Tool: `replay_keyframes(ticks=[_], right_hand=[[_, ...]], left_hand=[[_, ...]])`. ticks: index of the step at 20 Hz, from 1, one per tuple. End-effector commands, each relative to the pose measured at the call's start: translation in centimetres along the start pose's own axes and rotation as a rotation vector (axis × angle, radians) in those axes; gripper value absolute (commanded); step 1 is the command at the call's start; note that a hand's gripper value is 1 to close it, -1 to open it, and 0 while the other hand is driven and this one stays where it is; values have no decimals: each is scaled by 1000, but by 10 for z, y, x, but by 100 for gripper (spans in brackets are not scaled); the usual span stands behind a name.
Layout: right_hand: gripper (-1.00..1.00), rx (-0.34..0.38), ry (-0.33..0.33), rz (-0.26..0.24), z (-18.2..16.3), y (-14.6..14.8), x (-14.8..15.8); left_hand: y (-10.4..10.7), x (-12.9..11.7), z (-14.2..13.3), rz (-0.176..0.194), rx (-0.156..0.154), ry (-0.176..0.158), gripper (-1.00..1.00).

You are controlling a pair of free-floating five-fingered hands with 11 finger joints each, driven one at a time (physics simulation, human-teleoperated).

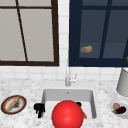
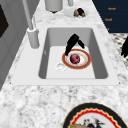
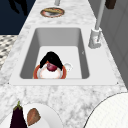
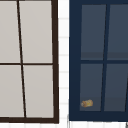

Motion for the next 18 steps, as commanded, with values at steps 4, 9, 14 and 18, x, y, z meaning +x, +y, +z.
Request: replay_keyframes(ticks=[4, 9, 14, 18], right_hand=[[-100, -103, 9, 22, 36, -18, -3], [-100, -169, 13, 53, 63, -33, -2], [-100, -239, 22, 83, 86, -49, 1], [-100, -298, 28, 104, 104, -64, 4]], left_hand=[[0, 0, 0, 0, 0, 0, 0], [0, 0, 0, 0, 0, 0, 0], [0, 0, 0, 0, 0, 0, 0], [0, 0, 0, 0, 0, 0, 0]])
